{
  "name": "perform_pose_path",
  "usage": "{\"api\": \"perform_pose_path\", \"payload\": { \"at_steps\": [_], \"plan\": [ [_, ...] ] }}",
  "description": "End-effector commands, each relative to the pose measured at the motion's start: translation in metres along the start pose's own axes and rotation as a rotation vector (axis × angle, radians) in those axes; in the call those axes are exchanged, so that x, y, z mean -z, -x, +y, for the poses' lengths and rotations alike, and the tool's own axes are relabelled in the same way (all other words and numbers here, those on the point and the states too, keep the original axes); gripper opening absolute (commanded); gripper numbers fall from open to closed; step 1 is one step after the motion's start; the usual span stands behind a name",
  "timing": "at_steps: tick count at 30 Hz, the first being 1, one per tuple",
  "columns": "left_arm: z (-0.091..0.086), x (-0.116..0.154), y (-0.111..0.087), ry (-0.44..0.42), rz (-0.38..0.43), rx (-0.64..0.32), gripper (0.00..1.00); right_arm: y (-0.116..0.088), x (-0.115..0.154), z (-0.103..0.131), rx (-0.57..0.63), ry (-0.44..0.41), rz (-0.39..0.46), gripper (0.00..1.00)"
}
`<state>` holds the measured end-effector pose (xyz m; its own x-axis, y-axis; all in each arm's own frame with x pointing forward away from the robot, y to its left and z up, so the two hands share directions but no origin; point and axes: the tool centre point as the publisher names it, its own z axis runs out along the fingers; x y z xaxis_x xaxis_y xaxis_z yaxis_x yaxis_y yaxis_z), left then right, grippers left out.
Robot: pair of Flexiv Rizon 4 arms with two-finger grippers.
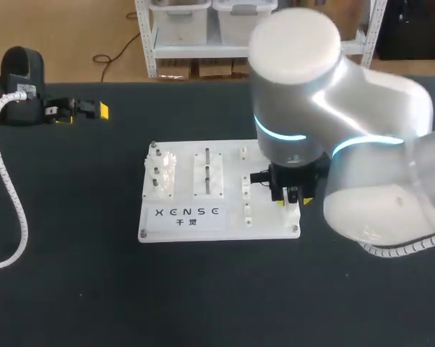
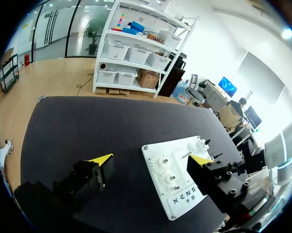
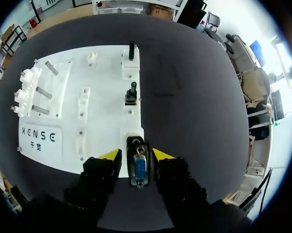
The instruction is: Insert the USB connector, Ethernet cable, and multi-pin plug into their matching sockets one by one.
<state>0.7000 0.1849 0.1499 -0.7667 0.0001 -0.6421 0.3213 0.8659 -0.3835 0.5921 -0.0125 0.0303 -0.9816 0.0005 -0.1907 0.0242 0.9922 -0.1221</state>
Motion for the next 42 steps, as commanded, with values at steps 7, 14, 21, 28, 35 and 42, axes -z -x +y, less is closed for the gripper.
{"api": "perform_pose_path", "payload": {
  "at_steps": [7, 14, 21, 28, 35, 42],
  "plan": [
    [0.0, 0.0, 0.0, 0.0, 0.0, 0.0, 1.0, 0.013, -0.027, 0.0, -0.027, 0.024, -0.037, 1.0],
    [0.0, 0.0, 0.0, 0.0, 0.0, 0.0, 1.0, 0.03, -0.008, -0.001, -0.069, 0.048, -0.053, 1.0],
    [0.0, 0.0, 0.0, 0.0, 0.0, 0.0, 1.0, 0.043, 0.014, -0.001, -0.076, 0.094, -0.023, 1.0],
    [0.0, 0.0, 0.0, 0.0, 0.0, 0.0, 1.0, 0.049, 0.027, -0.002, -0.067, 0.093, -0.021, 1.0],
    [0.0, 0.0, 0.0, 0.0, 0.0, 0.0, 1.0, 0.053, 0.042, -0.002, -0.07, 0.078, -0.009, 1.0],
    [0.0, 0.0, 0.0, 0.0, 0.0, 0.0, 1.0, 0.053, 0.042, -0.002, -0.07, 0.078, -0.009, 1.0]
  ]
}}
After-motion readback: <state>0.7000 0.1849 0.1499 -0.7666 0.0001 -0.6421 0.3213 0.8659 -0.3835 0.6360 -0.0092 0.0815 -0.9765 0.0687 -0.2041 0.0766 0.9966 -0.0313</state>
